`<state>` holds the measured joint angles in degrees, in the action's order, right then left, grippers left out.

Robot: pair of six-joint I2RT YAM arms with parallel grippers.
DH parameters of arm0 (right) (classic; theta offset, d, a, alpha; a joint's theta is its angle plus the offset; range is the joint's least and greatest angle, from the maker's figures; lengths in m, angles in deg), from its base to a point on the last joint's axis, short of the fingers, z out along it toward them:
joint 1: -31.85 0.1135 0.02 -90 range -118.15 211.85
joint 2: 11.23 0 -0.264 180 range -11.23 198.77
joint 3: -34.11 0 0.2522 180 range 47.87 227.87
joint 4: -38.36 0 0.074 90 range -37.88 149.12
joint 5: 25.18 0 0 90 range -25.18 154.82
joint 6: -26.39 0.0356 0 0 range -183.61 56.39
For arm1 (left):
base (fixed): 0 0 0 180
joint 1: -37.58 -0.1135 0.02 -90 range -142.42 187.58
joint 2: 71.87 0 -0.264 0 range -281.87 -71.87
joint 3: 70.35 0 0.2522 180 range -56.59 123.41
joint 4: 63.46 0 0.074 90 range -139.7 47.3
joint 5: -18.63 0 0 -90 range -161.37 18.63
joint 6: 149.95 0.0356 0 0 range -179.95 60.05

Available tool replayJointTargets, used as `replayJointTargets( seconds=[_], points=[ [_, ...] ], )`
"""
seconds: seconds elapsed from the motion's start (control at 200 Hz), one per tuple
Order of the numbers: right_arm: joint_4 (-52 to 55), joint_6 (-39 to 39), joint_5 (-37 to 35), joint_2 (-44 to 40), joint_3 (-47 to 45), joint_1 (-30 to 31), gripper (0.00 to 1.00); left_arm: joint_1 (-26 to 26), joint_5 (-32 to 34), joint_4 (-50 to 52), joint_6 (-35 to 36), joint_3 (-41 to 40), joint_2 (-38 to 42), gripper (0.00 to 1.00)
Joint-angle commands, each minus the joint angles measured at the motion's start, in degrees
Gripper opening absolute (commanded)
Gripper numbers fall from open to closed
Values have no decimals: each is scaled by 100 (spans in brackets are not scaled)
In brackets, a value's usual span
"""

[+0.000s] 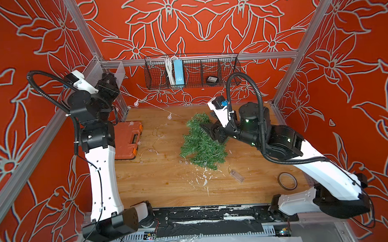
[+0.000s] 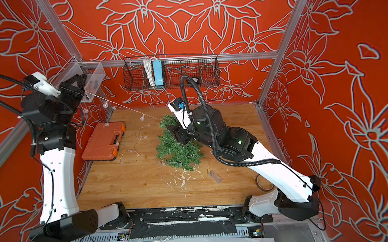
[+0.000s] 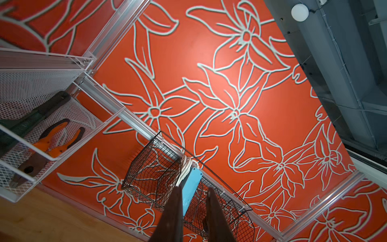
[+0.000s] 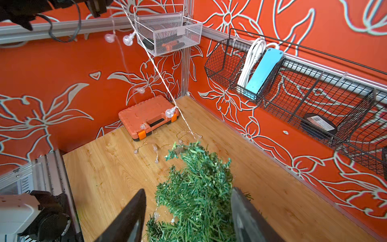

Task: Remove string lights from the small christmas tree
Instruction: Remove the light string from the Christmas tree.

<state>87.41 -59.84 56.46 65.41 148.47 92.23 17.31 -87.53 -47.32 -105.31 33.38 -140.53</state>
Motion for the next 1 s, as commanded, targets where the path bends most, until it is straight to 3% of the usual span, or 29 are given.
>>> replayJointTargets(
  seconds=[0.0, 0.205, 0.37, 0.535, 0.816, 0.906, 0.996],
  points=[
    [192, -92, -213, -7, 83, 0, 65, -108, 163, -35, 9, -396, 164, 0],
    [703, -529, 63, 643, 841, 94, 65, -101, -993, -651, -572, -302, 66, 0],
    [1151, -1062, -467, 1530, 1939, 434, 65, -107, -1170, -551, -652, 146, -164, 0],
    [1012, -1367, -806, 2335, 2643, 473, 66, -108, -1376, -766, -869, -70, -46, 0],
    [1721, -1734, -1379, 4165, 4971, 393, 66, -106, -1516, -833, -930, -158, 87, 0],
    [1942, -1731, -1296, 4561, 5541, 300, 66, -108, -1556, -917, -957, -272, 120, 0],
    [1844, -1735, -1217, 4664, 5552, 242, 65, -108, -1589, -974, -974, -361, 151, 0]
  ],
)
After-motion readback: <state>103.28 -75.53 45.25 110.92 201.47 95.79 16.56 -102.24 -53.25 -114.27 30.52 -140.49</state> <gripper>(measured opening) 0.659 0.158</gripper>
